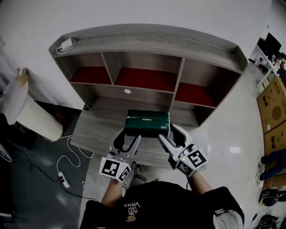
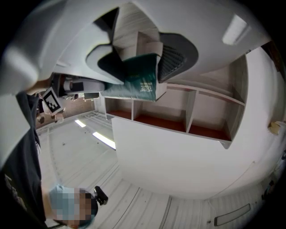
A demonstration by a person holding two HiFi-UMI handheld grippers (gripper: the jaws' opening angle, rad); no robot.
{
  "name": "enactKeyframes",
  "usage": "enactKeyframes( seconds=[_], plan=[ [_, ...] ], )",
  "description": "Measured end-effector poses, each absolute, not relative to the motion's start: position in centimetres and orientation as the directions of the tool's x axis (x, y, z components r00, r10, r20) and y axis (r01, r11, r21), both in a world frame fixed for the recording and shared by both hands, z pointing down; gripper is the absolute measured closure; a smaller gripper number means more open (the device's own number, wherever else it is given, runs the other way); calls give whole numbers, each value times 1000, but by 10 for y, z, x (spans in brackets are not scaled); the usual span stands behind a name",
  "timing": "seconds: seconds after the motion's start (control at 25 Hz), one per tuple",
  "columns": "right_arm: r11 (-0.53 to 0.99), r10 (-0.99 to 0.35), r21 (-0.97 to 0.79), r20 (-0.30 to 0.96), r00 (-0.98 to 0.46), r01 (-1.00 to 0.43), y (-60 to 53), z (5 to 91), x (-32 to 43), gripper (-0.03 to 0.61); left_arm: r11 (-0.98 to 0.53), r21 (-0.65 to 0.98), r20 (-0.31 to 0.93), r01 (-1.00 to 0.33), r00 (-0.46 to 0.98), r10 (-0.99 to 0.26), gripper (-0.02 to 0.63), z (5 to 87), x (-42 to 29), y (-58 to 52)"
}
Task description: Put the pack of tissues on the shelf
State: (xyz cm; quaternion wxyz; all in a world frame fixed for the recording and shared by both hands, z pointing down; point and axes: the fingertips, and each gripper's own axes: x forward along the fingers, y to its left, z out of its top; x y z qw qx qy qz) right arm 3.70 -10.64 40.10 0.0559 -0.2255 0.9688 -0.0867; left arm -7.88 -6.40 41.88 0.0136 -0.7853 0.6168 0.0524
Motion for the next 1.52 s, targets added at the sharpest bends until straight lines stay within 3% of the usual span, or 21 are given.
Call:
enactKeyframes(
  seconds=[0.68,1.52],
  plan=[
    [801,-596,-145,-100,-797,-581,-167,384,-6,347,-415,10,-139,-910,409,-902,350,400,-128,-148],
    [793,-607,-88,-182,-773,-602,-218,358,-32,345,-435,-49,-178,-899,437,-882,350,383,-153,-202]
  ],
)
